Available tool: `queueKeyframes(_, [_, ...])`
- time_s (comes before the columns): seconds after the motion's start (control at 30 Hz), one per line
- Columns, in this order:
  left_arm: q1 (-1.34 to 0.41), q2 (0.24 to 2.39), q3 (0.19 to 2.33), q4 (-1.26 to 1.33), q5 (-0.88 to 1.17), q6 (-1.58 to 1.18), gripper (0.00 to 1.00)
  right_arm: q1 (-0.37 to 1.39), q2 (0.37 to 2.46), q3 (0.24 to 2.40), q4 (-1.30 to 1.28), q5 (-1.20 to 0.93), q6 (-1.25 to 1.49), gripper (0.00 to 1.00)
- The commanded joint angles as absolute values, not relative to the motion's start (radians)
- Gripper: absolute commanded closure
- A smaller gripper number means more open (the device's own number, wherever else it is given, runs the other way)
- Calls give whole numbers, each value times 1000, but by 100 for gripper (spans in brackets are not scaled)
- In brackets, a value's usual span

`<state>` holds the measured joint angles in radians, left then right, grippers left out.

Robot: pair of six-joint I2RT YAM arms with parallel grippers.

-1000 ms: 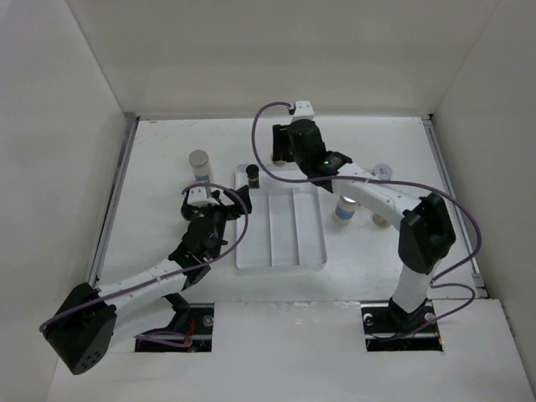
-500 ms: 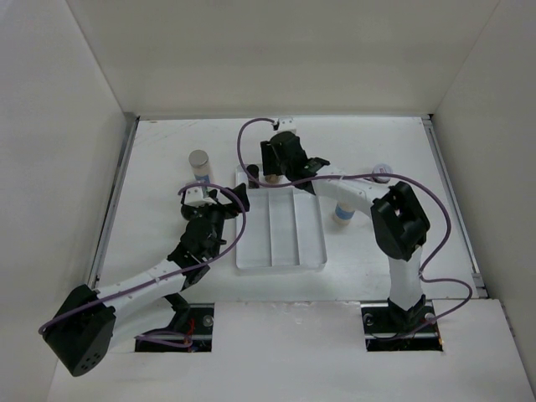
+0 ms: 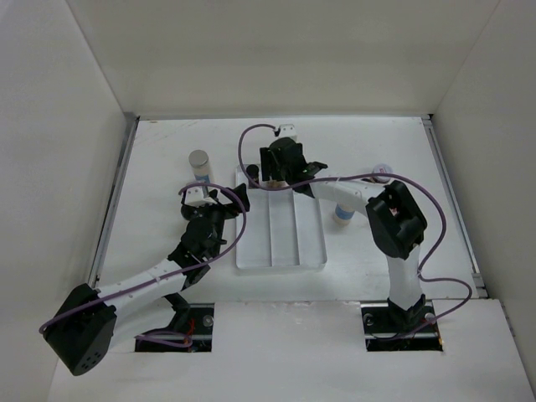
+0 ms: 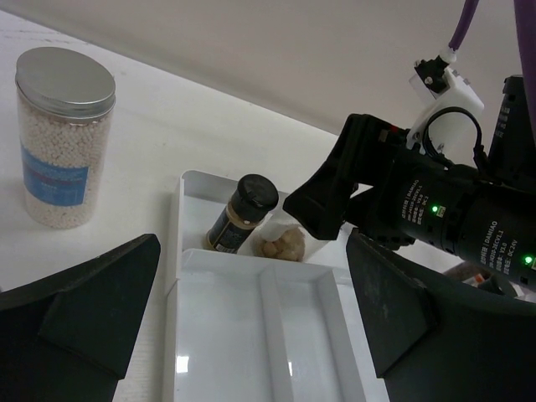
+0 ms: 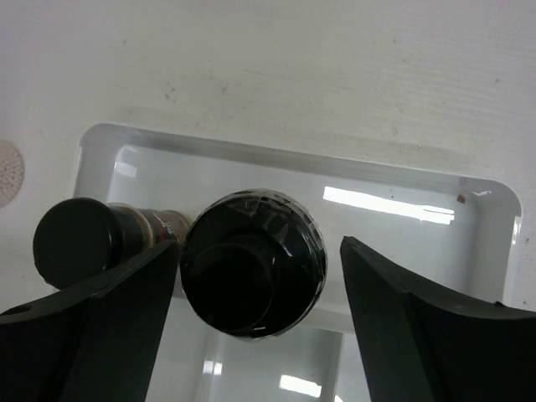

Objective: Organize the condiment bottles

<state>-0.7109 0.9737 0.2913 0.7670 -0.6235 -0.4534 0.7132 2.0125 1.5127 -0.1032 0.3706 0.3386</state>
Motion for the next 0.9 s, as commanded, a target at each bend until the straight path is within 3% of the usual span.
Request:
queueKeyframes(0.0, [-703, 963, 282, 810, -624, -465, 4, 716, 1968, 1519, -52, 391, 351, 12])
queueKeyframes(0.17, [-709, 960, 282, 811, -624, -463, 4, 706, 1882, 1496, -61, 397, 353, 6])
queueKeyframes(0.47, [-717, 966, 285, 808, -624, -463, 4, 599, 1602, 1286, -57, 423, 350, 9])
queueKeyframes(0.53, [-720, 977, 288, 811, -624, -463, 4, 552, 1524, 1212, -45, 442, 353, 18])
queueKeyframes(0.67, [-725, 986, 293, 811, -621, -463, 4, 440, 1382, 1063, -54, 488, 354, 54])
queueKeyframes(0.73, [-726, 992, 295, 813, -617, -463, 4, 400, 1347, 1004, -72, 540, 359, 62])
queueKeyframes(0.8, [-723, 1008, 296, 816, -617, -465, 4, 374, 1348, 979, -103, 595, 362, 61])
queueKeyframes(0.87, [-723, 1017, 299, 819, -614, -468, 4, 360, 1358, 962, -127, 644, 379, 45])
